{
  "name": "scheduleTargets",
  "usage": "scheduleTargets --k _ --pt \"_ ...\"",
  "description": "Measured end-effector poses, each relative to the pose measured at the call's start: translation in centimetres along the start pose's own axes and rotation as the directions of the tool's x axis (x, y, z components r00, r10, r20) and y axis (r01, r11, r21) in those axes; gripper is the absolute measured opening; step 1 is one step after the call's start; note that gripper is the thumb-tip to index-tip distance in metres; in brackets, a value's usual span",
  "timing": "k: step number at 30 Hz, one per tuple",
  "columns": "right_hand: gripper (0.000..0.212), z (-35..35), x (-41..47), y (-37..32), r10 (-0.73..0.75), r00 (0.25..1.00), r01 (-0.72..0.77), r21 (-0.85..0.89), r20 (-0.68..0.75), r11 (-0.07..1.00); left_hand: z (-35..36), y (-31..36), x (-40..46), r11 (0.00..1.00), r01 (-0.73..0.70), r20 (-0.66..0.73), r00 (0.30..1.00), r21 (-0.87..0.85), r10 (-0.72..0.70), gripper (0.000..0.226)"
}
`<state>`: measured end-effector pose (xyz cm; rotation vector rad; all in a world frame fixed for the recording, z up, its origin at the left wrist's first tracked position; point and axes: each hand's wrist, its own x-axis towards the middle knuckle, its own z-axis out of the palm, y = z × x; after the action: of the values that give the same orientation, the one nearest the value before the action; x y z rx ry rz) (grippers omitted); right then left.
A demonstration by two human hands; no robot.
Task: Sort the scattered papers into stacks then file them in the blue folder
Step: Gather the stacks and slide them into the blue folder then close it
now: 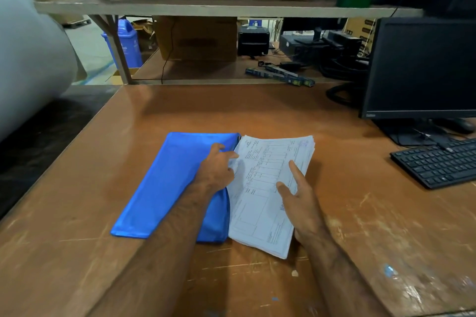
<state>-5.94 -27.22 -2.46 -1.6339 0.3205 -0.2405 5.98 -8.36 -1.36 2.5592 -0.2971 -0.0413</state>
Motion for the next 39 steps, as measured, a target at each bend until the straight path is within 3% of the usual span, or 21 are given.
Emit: scheduleTargets --k 5,13,19,26,30,35,39 --pt "0.068 -0.7 0.4 0.0 -0.027 0.998 0.026 0.016 0.060 1.000 -0.7 0.9 1.2 0.992 -0.026 0.137 0.990 0.122 0.009 0.064" --pt "0.068 -1.2 0.4 0.3 -0.028 0.993 0.033 -0.040 0.117 0.999 -0.3 0.9 1.5 0.996 -0.057 0.075 0.996 0.067 0.052 0.066" --pt "0.042 -0.8 1.3 -0.1 0.057 0.992 -0.067 0.091 0.113 0.994 -0.8 1.1 2.4 0.991 0.009 0.164 0.986 0.136 -0.032 0.069" --pt "0.059 -1.2 2.0 -0.8 -0.024 0.984 0.036 -0.062 0.174 0.997 -1.8 0.7 3.1 0.997 0.047 0.248 0.967 0.066 -0.062 0.078" --pt "0.062 -1.4 1.7 -1.4 -0.086 0.980 0.080 0.042 0.181 0.996 -1.6 1.0 3.3 0.993 0.051 0.200 0.977 0.105 -0.071 0.082" --pt "0.057 -1.7 1.4 -1.4 -0.055 0.980 0.030 0.136 0.190 0.990 -0.7 1.4 2.6 0.990 -0.059 0.114 0.993 0.126 0.044 0.089" --pt "0.059 -2.0 1.4 -1.3 -0.029 0.978 -0.026 0.261 0.205 0.965 -0.7 0.8 2.4 0.996 -0.009 0.100 0.995 0.085 0.000 0.091"
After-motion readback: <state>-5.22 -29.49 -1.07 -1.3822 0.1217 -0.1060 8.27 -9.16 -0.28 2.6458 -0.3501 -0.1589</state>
